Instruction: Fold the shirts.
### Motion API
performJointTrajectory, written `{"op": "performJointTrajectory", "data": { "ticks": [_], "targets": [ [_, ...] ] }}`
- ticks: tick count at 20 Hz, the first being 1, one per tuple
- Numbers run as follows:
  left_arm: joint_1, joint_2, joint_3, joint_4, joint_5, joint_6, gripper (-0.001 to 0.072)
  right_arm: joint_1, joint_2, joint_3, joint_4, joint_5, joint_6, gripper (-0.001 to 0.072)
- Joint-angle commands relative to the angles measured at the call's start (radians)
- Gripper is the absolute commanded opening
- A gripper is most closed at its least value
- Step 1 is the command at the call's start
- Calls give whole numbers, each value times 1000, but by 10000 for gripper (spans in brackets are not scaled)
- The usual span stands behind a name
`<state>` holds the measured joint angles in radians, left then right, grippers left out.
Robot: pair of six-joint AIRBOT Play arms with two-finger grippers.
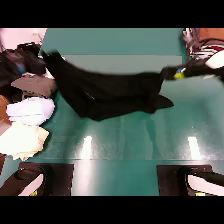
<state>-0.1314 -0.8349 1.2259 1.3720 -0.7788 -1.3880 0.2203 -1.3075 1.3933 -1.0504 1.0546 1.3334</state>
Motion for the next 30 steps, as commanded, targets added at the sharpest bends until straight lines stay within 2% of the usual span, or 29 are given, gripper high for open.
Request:
{"op": "performJointTrajectory", "data": {
  "ticks": [1, 6, 9, 14, 18, 20, 24, 27, 30],
  "targets": [
    [0, 4, 372, 69, -78, 1, 26, -39, 164, 193, 0, 15, -5, 13],
    [0, 4, 844, 64, -124, 0, 25, -109, 399, 362, -1, 70, -4, 13],
    [0, 4, 961, 36, -88, 0, 24, -178, 487, 411, 0, 106, 22, 12],
    [0, -13, 965, 0, -51, 1, 24, -341, 537, 416, 2, 214, 84, 12],
    [0, -90, 808, 3, -53, 0, 24, -388, 416, 415, 6, 457, 182, 12],
    [0, -186, 720, 13, -87, 0, 25, -362, 338, 361, 0, 509, 212, 12],
    [0, -469, 664, 20, -200, -16, 26, -281, 187, 124, 0, 447, 214, 12],
    [0, -690, 664, 20, -215, -26, 26, -246, 58, -32, 2, 261, 208, 13],
    [0, -840, 664, 21, -201, -27, 27, -208, -66, -65, 5, 138, 165, 13]
  ]
}}
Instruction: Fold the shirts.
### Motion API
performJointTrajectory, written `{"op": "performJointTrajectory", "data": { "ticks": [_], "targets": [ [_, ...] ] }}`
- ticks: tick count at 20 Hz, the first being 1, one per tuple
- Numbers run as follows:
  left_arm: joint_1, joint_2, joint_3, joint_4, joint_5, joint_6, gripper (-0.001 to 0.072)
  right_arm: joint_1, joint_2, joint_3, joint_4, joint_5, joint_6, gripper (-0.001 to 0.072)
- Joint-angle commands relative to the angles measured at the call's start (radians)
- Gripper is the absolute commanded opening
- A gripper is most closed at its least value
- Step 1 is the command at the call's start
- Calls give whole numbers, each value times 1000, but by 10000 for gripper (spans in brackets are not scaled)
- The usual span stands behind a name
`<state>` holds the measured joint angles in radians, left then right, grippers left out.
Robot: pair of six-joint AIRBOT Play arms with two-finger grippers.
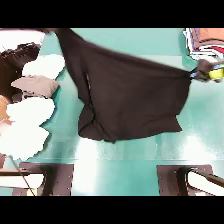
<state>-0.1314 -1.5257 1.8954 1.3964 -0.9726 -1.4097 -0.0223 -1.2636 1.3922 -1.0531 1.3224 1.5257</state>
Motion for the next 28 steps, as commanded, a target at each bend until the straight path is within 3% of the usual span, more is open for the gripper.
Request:
{"op": "performJointTrajectory", "data": {
  "ticks": [1, 2, 3, 4, 5, 9, 11, 15, 19, 22, 28],
  "targets": [
    [0, -173, -6, 7, -20, -7, 31, 46, -140, -64, 8, -156, -27, 14],
    [0, -181, -7, 27, -37, -14, 302, 54, -165, -64, 9, -179, -28, 31],
    [0, -182, -6, 55, -47, -40, 639, 53, -182, -64, 18, -191, -27, 231],
    [2, -179, 5, 84, -81, -64, 676, 50, -190, -63, 34, -196, -28, 411],
    [9, -172, 16, 114, -131, -84, 616, 38, -187, -62, 41, -197, -28, 411],
    [31, -99, -2, 117, -372, -147, 618, -8, -74, -68, 28, -129, -72, 411],
    [7, -27, -106, 95, -401, -146, 618, -26, 20, -112, 28, -126, -72, 411],
    [-101, 200, -523, 95, -294, -195, 619, -32, 203, -257, 22, -160, -72, 410],
    [-219, 416, -963, 64, -177, -338, 620, -32, 298, -337, 23, -160, -72, 410],
    [-264, 521, -1160, 8, -102, -422, 619, -32, 321, -332, 41, -167, -72, 410],
    [-264, 552, -1335, -212, 95, -391, 619, -31, 323, -332, 42, -160, -72, 410]
  ]
}}
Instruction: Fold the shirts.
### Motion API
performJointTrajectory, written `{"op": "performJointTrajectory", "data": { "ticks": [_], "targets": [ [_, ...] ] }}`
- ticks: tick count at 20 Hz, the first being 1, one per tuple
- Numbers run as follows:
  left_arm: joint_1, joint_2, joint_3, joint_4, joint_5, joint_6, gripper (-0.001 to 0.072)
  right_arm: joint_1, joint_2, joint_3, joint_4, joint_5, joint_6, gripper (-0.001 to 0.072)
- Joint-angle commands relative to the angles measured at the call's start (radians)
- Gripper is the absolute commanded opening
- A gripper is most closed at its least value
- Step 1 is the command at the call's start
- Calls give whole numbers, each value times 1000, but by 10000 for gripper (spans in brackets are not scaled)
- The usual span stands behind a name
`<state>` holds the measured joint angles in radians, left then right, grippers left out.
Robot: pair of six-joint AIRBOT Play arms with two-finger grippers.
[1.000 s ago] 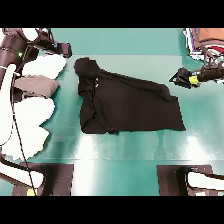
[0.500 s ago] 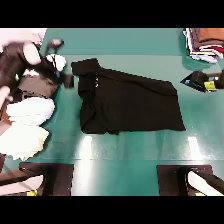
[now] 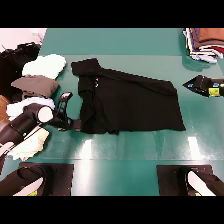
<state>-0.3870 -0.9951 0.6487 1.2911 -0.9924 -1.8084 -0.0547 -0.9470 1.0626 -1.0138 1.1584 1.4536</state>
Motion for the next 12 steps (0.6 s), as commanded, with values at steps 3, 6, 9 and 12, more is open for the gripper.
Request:
{"op": "performJointTrajectory", "data": {
  "ticks": [3, 6, 9, 12],
  "targets": [
    [-8, 22, -100, -192, 176, 63, 617, 1, 7, -3, 3, 5, 1, 410],
    [-8, 21, -109, -198, 189, 62, 617, 1, 7, -3, 3, 3, 5, 410],
    [-8, 19, -119, -225, 197, 63, 617, 1, 7, -3, 3, 3, 5, 410],
    [-8, 13, -119, -225, 234, 63, 531, 1, 7, -3, 3, 3, 5, 410]
  ]
}}
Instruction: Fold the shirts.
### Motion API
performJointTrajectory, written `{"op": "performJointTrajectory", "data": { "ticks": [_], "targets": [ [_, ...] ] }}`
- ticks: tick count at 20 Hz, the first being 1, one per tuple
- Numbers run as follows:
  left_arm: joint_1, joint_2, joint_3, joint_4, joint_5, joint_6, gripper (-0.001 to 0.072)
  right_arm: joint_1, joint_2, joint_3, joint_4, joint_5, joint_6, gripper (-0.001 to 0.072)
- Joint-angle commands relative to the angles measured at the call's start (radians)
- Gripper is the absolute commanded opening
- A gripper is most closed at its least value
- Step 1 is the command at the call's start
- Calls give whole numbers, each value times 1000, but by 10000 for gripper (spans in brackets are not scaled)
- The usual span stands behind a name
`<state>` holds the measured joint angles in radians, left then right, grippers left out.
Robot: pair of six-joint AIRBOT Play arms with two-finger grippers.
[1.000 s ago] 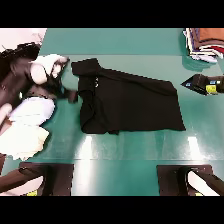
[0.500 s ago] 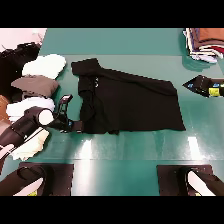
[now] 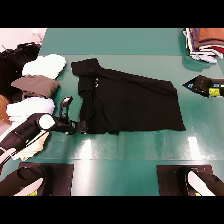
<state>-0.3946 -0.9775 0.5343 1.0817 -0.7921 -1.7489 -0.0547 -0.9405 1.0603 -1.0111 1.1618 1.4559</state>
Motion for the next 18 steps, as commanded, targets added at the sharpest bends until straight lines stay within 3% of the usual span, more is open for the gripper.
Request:
{"op": "performJointTrajectory", "data": {
  "ticks": [1, 2, 4, 6, 9, 13, 15, 17, 18],
  "targets": [
    [0, -10, -5, -16, 34, 4, 333, 1, 1, 0, 0, 0, 3, 410],
    [0, -14, -5, -16, 34, 7, 226, 1, 1, 0, 0, 0, 3, 410],
    [0, -14, -5, -16, 34, 15, 228, 1, 1, 0, 0, 0, 3, 410],
    [6, -14, -2, -11, 33, 38, 26, 0, 1, 0, -1, 10, 3, 410],
    [92, -10, 55, 26, -42, 57, 26, -52, 1, -3, -24, 122, 2, 410],
    [281, 13, 177, 70, -142, 170, 27, -204, 1, -56, -230, 307, 12, 412],
    [330, 13, 208, 69, -143, 186, 27, -306, 1, -174, -226, 327, 12, 626],
    [343, 12, 211, 70, -134, 186, 26, -386, 1, -321, -161, 293, 10, 611],
    [343, 12, 211, 69, -133, 186, 26, -410, 1, -389, -124, 267, 8, 542]
  ]
}}
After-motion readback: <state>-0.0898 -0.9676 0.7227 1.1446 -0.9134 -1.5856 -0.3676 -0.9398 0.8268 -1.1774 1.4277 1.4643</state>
